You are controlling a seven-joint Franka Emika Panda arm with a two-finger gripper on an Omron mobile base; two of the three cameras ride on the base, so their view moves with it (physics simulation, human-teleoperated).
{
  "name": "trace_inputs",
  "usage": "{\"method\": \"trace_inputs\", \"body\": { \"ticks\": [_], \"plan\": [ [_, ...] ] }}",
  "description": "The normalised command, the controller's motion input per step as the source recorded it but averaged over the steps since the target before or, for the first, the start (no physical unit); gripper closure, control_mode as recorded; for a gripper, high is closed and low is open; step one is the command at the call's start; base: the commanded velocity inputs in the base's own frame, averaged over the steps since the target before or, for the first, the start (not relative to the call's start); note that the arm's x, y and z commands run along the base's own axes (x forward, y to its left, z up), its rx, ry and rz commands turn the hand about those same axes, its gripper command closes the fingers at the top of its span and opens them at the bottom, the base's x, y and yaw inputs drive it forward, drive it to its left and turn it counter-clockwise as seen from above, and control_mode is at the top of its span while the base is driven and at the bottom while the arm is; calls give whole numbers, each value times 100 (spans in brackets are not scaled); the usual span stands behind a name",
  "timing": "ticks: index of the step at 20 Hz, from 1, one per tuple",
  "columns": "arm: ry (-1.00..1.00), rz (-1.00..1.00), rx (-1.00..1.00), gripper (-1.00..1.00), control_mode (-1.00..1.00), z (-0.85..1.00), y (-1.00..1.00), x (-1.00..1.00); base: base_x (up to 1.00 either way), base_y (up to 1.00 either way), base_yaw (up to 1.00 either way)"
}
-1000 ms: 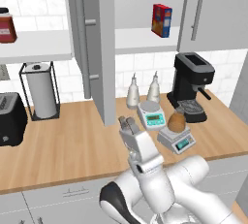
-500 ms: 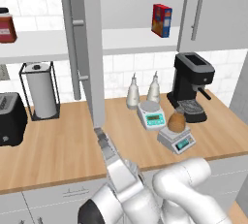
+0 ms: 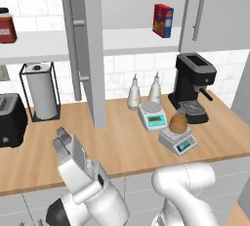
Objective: Pick the honey bottle and place it on the digital scale for weighing, and close the cabinet.
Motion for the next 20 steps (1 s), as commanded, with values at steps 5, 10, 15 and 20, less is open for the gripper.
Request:
{"method": "trace_inputs", "body": {
  "ticks": [5, 10, 15, 20],
  "plan": [
    [43, -7, 15, -100, -100, 37, 45, 81, 0, 0, 0],
    [27, -14, 27, -100, -100, 18, 12, 68, 0, 0, 0],
    [24, -27, 19, -100, -100, 1, 2, 68, 0, 0, 0],
    [39, -35, 15, -100, -100, 18, -64, 78, 0, 0, 0]
  ]
}}
